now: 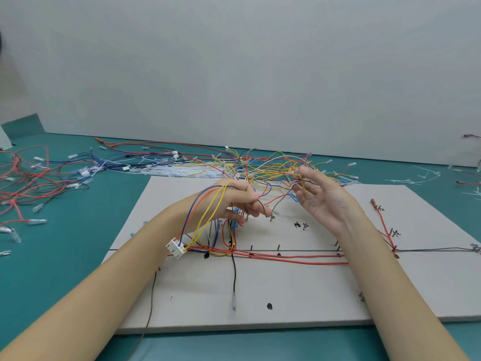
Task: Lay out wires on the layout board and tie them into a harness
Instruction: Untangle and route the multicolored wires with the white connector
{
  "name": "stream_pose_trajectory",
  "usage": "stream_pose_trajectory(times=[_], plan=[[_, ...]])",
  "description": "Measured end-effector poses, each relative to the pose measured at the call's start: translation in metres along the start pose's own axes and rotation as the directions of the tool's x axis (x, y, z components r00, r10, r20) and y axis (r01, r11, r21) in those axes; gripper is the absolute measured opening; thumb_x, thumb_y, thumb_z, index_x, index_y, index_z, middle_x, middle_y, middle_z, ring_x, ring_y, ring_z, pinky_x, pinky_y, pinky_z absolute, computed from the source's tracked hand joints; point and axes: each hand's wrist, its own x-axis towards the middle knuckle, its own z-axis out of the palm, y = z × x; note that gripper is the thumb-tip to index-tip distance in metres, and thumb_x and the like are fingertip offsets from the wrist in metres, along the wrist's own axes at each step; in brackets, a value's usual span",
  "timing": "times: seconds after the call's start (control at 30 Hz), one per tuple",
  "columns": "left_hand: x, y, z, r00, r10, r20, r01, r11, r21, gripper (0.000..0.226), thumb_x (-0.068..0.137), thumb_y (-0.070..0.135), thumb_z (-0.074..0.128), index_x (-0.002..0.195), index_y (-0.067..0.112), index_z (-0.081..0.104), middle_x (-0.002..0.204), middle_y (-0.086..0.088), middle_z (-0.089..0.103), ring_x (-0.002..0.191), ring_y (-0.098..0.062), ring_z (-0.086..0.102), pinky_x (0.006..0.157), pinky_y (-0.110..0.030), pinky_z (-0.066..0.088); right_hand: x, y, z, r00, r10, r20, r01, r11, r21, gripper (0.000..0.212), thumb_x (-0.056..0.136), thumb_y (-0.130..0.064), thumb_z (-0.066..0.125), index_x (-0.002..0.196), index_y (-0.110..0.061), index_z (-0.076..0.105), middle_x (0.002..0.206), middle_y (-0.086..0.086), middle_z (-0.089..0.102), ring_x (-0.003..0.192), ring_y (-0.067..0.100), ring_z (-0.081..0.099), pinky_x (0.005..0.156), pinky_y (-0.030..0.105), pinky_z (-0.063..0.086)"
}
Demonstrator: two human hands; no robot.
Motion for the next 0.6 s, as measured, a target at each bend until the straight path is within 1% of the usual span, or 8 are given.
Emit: stream_pose_trajectory(times=[0.1,0.23,0.33,0.47,0.6], plan=[[-0.0001,-0.0009,-0.0009,1.000,0.008,0.003,-0.008,1.000,0.024,0.037,0.097,0.024,0.053,0.062,0.024,0.062,0.100,-0.008,0.075,0.085,-0.011,0.067,0.060,-0.024,0.052,-0.0002,0.0010,-0.0002,1.000,-0.001,-0.019,0.001,1.000,-0.026,0.014,0.086,-0.024,0.070,0.094,-0.012,0.068,0.085,0.005,0.067,0.069,0.012,0.067,0.060,0.017,0.054],[-0.0004,0.0015,-0.0012,1.000,-0.011,-0.018,0.011,1.000,0.008,0.033,0.099,0.018,0.050,0.066,0.015,0.054,0.099,-0.008,0.075,0.081,-0.011,0.067,0.058,-0.023,0.052,0.0018,0.0005,-0.0028,0.999,-0.003,-0.036,0.004,0.999,0.035,0.023,0.088,-0.033,0.067,0.093,-0.010,0.069,0.079,0.004,0.071,0.068,0.013,0.068,0.060,0.018,0.055],[-0.0013,0.0028,-0.0007,0.999,-0.022,-0.025,0.022,1.000,-0.002,0.032,0.099,0.017,0.049,0.067,0.014,0.053,0.098,-0.008,0.076,0.080,-0.011,0.067,0.058,-0.023,0.052,0.0039,0.0017,-0.0039,0.999,-0.002,-0.035,0.003,1.000,0.021,0.024,0.089,-0.033,0.066,0.095,-0.010,0.069,0.079,0.004,0.072,0.069,0.012,0.069,0.058,0.017,0.053],[-0.0021,0.0043,0.0003,0.999,-0.021,-0.032,0.020,0.999,-0.028,0.034,0.099,0.016,0.048,0.065,0.014,0.053,0.099,-0.007,0.076,0.081,-0.013,0.066,0.058,-0.022,0.052,0.0070,0.0033,-0.0063,0.994,-0.014,-0.112,0.016,1.000,0.018,0.020,0.091,-0.031,0.065,0.090,-0.011,0.069,0.074,-0.002,0.072,0.063,0.010,0.068,0.052,0.015,0.050],[-0.0022,0.0046,0.0010,0.999,-0.018,-0.037,0.017,1.000,-0.022,0.035,0.100,0.016,0.047,0.065,0.016,0.052,0.100,-0.007,0.075,0.082,-0.014,0.066,0.060,-0.023,0.052,0.0092,0.0038,-0.0085,0.987,-0.016,-0.163,0.023,0.999,0.042,0.016,0.091,-0.026,0.065,0.088,-0.011,0.069,0.067,-0.004,0.068,0.059,0.011,0.067,0.053,0.015,0.052]])
